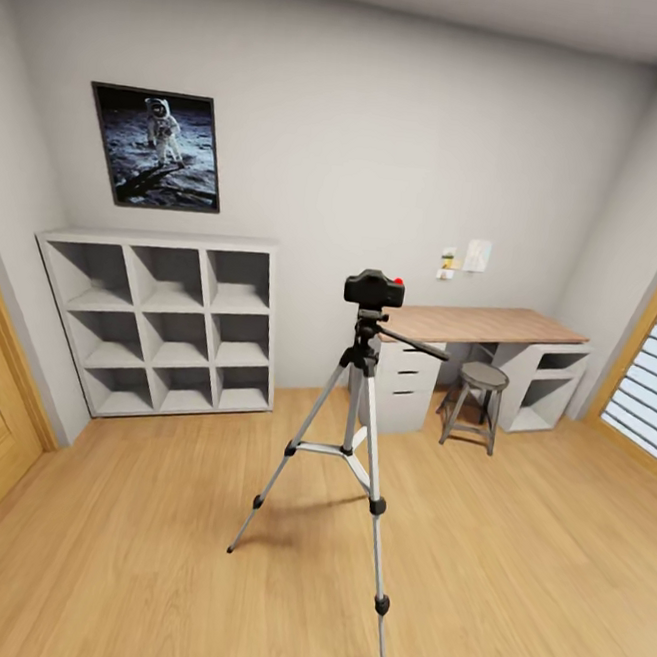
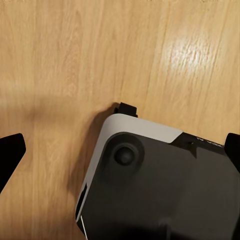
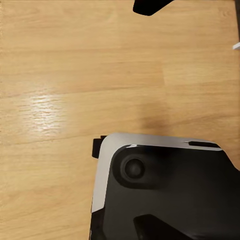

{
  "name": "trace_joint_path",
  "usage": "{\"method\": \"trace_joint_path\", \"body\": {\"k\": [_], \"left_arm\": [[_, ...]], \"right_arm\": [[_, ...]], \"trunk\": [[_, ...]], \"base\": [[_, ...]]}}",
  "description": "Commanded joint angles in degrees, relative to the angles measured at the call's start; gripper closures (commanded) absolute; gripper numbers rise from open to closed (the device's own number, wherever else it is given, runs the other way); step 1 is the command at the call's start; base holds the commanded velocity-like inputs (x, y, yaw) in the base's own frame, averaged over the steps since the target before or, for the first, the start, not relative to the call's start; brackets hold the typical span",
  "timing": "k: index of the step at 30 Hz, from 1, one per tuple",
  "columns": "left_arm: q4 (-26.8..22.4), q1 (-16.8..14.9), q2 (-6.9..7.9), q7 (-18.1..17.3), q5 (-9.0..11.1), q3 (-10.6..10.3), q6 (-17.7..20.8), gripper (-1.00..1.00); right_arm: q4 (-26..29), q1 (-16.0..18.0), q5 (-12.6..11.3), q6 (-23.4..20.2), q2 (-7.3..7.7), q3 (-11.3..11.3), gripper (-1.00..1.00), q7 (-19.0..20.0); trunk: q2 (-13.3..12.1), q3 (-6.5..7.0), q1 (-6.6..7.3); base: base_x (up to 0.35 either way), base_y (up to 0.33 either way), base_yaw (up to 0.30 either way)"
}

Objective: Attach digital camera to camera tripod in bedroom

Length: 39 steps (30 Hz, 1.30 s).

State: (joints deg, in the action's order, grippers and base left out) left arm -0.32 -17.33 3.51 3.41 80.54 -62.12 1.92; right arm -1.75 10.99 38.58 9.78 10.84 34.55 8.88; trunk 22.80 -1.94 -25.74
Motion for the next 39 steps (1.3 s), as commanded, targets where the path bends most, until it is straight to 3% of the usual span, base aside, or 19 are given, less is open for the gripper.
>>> {"method": "trace_joint_path", "body": {"k": [1, 27, 39], "left_arm": [[-0.04, -0.05, 0.01, 0.2, 0.41, -0.51, 0.2, -1.0], [-0.04, -0.06, 0.01, 0.2, 0.41, -0.49, 0.24, -1.0], [-0.04, -0.02, 0.01, 0.2, 0.41, -0.51, 0.19, -1.0]], "right_arm": [[-0.18, 0.08, 0.27, 0.26, 0.06, 0.43, -1.0, 0.08], [-0.18, 0.08, 0.27, 0.24, 0.06, 0.43, -1.0, 0.08], [-0.12, 0.08, 0.4, 0.16, 0.04, 0.33, -1.0, 0.16]], "trunk": [[0.12, -0.03, -0.04], [0.12, 2.35, -0.04], [0.12, 2.6, -0.04]], "base": [[0.0, 0.0, 0.0], [0.0, 0.0, 0.0], [0.0, 0.0, 0.0]]}}
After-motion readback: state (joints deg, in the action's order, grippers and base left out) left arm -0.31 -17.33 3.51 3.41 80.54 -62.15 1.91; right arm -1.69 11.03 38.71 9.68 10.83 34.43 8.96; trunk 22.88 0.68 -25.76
